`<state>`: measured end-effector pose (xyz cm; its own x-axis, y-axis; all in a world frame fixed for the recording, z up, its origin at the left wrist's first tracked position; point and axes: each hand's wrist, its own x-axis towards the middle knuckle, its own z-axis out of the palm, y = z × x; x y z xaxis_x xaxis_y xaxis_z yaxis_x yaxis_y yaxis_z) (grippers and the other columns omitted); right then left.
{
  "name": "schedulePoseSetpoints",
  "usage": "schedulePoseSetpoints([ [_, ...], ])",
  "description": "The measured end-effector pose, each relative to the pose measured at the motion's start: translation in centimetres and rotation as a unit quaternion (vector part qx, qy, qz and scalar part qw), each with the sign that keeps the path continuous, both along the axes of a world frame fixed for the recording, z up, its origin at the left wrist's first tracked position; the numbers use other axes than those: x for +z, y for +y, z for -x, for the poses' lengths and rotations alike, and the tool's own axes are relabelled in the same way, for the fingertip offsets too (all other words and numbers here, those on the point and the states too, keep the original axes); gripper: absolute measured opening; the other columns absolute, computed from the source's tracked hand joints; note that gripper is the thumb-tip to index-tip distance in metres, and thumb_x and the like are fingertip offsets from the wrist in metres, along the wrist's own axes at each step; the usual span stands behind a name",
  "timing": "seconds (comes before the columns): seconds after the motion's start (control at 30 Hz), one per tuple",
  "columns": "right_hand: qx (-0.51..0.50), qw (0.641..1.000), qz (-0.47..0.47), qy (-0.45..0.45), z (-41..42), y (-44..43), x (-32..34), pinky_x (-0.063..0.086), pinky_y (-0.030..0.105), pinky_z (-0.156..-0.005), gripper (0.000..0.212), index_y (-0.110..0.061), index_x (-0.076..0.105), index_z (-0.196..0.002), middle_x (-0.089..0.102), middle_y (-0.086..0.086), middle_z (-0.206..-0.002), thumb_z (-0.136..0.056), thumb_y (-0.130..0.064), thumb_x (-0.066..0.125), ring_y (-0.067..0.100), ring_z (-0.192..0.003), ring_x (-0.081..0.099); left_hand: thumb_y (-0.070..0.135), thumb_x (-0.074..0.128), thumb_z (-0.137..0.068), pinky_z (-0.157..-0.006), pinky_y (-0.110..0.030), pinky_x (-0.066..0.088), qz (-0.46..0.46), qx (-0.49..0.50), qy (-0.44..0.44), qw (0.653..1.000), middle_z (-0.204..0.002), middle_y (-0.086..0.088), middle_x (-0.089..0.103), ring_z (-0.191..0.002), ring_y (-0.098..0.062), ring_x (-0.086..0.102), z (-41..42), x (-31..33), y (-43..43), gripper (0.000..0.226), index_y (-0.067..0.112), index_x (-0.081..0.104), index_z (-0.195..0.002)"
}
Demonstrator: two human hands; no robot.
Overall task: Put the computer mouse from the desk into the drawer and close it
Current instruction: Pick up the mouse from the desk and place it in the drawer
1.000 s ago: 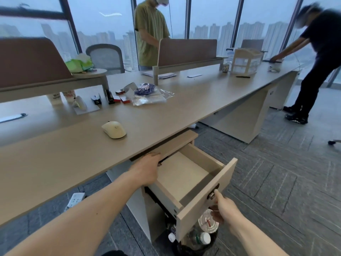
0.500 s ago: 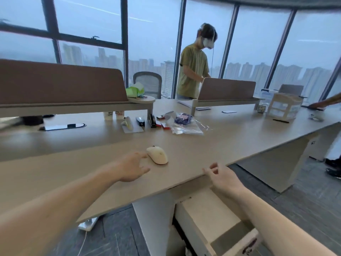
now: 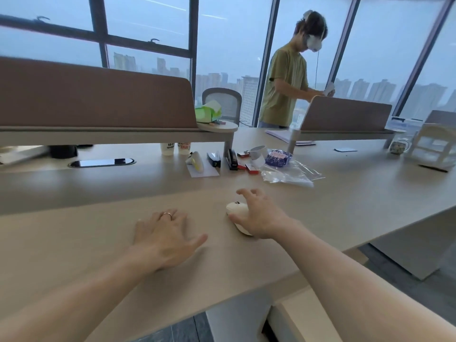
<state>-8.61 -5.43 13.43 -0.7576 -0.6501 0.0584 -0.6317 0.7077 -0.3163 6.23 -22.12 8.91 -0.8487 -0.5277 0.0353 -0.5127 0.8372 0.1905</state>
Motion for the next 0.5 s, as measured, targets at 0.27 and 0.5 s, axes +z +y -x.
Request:
schedulePoseSetpoints([
  [0.27,0.024,0.999,-0.034,0.010,2.2,-1.5,-3.6,0.035,0.042,-0.113,0.061,-0.032,0.036,-0.148,0.034,0.006,-0.152,-0.091,-0.046,0.054,0.030,-0.137,0.039,0.089,0.016,-0.069,-0.112,-0.061,0.015,0.049,0.009,0.042,0.998,-0.155,0.002,0.034,-0.141,-0.023,0.027,0.6,-2.1,0.6,0.087,0.042,0.033,-0.140],
  [0.5,0.025,0.999,-0.003,0.043,2.0,-1.4,-5.4,0.031,0.042,-0.115,0.051,-0.028,0.038,-0.148,0.035,0.014,-0.153,-0.099,-0.039,0.042,0.034,-0.139,0.036,0.087,0.018,-0.070,-0.111,-0.062,0.016,0.052,0.011,0.055,0.997,-0.153,0.001,0.036,-0.140,-0.023,0.027,0.7,-2.2,0.6,0.086,0.040,0.036,-0.139],
])
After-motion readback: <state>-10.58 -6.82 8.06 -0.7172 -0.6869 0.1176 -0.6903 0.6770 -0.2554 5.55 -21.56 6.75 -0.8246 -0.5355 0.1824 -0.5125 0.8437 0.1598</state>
